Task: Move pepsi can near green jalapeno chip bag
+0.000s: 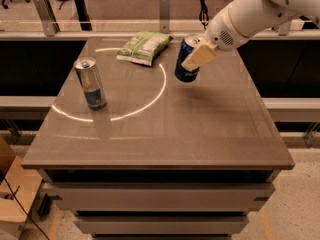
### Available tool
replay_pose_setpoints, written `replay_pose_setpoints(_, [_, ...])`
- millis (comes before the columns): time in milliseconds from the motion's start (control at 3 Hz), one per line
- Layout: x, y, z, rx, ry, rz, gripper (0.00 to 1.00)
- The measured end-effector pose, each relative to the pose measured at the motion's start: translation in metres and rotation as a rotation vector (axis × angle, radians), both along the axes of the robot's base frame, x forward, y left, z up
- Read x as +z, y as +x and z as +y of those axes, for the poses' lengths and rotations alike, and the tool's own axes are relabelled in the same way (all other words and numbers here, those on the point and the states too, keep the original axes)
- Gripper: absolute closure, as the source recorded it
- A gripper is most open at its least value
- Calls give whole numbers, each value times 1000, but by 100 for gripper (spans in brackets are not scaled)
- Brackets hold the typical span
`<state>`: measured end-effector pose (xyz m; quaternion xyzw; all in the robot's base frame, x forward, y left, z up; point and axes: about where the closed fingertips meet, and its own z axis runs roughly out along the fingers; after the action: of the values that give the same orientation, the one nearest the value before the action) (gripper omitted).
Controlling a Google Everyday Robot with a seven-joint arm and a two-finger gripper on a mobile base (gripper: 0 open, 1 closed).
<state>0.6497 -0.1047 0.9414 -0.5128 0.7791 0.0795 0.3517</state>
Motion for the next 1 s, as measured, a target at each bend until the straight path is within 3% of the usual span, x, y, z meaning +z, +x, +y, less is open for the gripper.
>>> replay_pose_setpoints(333, [-11,38,2,-67,18,8,100])
replay_pose_setpoints(1000, [-26,83,9,-140,68,5,100])
